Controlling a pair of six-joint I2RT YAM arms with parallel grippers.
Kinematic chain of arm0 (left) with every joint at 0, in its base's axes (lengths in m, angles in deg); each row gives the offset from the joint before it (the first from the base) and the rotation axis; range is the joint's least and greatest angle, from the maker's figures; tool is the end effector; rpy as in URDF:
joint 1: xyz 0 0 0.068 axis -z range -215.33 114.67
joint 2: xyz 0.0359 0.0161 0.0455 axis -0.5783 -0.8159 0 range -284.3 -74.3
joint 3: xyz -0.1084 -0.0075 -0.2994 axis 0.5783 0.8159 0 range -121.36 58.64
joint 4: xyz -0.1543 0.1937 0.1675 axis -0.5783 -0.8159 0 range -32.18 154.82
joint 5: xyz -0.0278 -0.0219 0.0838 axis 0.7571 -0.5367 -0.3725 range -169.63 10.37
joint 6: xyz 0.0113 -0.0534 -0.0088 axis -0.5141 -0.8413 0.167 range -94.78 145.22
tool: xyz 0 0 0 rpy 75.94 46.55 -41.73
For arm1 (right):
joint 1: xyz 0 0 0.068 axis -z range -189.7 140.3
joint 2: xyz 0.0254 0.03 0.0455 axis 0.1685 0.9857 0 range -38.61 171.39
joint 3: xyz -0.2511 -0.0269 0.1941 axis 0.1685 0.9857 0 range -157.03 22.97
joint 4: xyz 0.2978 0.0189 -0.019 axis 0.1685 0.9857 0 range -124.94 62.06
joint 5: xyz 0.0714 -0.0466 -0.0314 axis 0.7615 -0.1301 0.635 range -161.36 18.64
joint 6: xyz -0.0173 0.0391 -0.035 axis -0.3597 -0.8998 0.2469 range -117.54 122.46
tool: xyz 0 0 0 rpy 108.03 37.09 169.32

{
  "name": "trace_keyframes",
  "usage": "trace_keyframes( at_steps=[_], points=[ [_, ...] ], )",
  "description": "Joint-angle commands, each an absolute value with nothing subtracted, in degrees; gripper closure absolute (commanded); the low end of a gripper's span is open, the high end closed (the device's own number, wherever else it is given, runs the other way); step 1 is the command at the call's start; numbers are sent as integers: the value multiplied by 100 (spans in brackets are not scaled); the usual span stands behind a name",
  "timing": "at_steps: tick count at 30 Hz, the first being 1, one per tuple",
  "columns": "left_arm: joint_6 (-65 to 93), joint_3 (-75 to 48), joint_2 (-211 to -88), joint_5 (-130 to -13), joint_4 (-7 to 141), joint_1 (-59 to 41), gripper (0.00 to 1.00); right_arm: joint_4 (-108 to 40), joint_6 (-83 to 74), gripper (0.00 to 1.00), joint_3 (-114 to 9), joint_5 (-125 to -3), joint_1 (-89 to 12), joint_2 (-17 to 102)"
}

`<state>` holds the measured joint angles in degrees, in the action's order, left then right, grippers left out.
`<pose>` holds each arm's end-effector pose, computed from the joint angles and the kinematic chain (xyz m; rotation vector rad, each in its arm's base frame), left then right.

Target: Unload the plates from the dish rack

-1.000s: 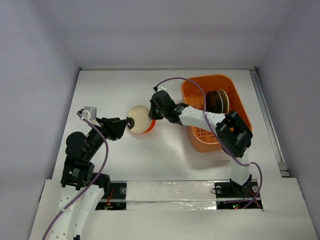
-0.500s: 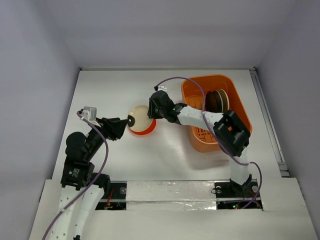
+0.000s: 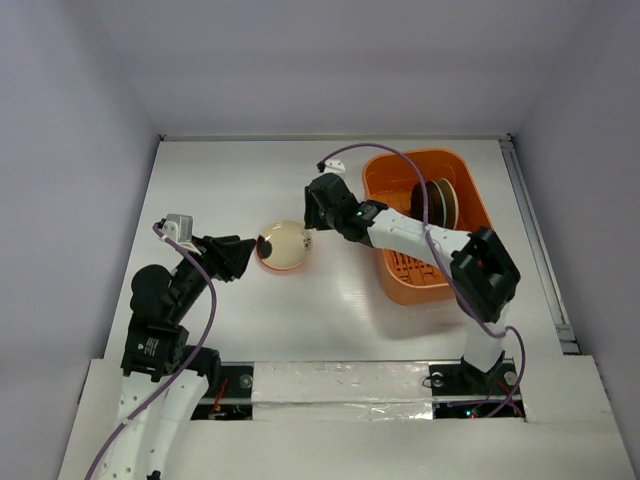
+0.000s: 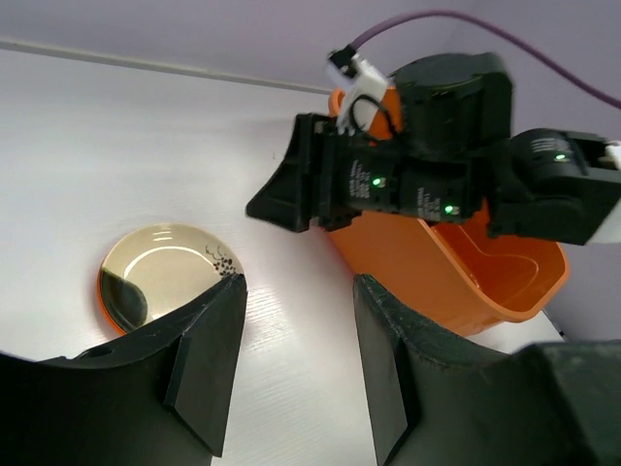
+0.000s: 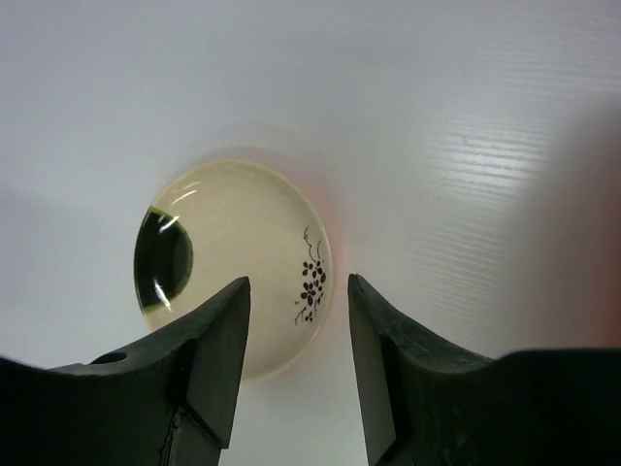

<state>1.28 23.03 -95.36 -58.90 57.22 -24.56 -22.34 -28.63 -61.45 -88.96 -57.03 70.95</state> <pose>0.0944 -0.0316 0.3681 0.1331 1.4964 -0.7525 0.3434 0.3556 0.2727 -0.1469 2.2212 0.4221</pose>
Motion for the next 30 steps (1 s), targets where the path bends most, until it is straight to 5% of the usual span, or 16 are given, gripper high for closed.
trace_keyframes(
  at_steps=[1,2,3,5,6,14,17,18,19,21,30],
  points=[
    [96,2323,-9478,-5889,5937,-2487,55,-1965,-2576,50,-6193,-9332,-5716,6642],
    [96,2322,-9487,-5889,5937,-2487,55,-1912,-2541,58,-6185,-9385,-5716,6511],
    [105,2331,-9487,-5889,5937,-2487,55,-1885,-2523,81,-6089,-9464,-5716,6406],
    [105,2322,-9496,-5880,5937,-2487,55,-1885,-2392,99,-5939,-9815,-5716,5942],
    [105,2322,-9496,-5889,5937,-2487,55,-1772,-2321,100,-5852,-9999,-5716,5773],
    [96,2323,-9496,-5863,5946,-2487,55,-936,-1672,100,-5325,-11110,-4464,4077],
    [96,2331,-9496,-5854,5963,-2487,55,-813,-1452,85,-5061,-10915,-3881,3698],
    [96,2331,-9496,-5836,5963,-2487,55,-726,-1398,66,-5025,-10950,-3810,3689],
    [96,2331,-9496,-5845,5972,-2487,55,-655,-1372,58,-4998,-11020,-3748,3697],
    [96,2340,-9505,-5836,5972,-2487,55,-541,-1196,51,-4981,-10898,-3581,3846],
    [105,2340,-9531,-5836,5963,-2487,55,-488,-1046,62,-5051,-10572,-3361,4355]
  ],
)
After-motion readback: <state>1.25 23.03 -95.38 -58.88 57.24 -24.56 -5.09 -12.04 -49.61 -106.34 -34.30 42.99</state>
